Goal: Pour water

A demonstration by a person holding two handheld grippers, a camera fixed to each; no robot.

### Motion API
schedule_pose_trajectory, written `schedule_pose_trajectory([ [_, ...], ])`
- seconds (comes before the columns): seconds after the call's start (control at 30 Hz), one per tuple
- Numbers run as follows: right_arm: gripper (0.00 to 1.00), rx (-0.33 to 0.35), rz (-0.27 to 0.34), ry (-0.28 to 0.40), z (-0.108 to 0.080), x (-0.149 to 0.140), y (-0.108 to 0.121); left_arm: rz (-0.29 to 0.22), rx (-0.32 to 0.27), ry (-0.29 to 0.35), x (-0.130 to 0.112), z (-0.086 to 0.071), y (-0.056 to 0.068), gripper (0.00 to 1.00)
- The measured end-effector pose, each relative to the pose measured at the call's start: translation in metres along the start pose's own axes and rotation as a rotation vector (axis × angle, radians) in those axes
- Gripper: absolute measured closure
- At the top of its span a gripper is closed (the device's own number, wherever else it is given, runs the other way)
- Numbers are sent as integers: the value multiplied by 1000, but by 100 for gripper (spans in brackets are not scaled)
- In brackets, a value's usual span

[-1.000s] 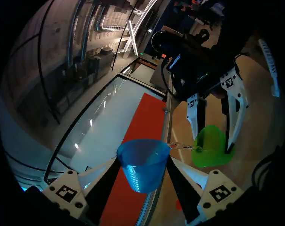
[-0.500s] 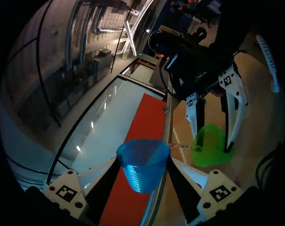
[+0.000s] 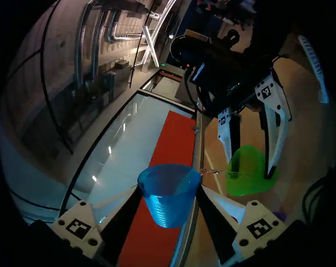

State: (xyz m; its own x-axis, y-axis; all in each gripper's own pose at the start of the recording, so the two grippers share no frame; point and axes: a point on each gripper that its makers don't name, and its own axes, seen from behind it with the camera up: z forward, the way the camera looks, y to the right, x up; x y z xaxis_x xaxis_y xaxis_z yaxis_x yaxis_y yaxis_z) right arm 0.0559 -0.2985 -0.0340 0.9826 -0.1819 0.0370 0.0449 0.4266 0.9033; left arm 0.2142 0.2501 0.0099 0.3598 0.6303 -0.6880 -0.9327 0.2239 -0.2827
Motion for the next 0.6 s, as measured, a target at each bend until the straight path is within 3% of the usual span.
schedule_pose_trajectory([
  [0.6,10,-3,-2,7,1,2,0,44,15,4,7,-1,-6,15],
])
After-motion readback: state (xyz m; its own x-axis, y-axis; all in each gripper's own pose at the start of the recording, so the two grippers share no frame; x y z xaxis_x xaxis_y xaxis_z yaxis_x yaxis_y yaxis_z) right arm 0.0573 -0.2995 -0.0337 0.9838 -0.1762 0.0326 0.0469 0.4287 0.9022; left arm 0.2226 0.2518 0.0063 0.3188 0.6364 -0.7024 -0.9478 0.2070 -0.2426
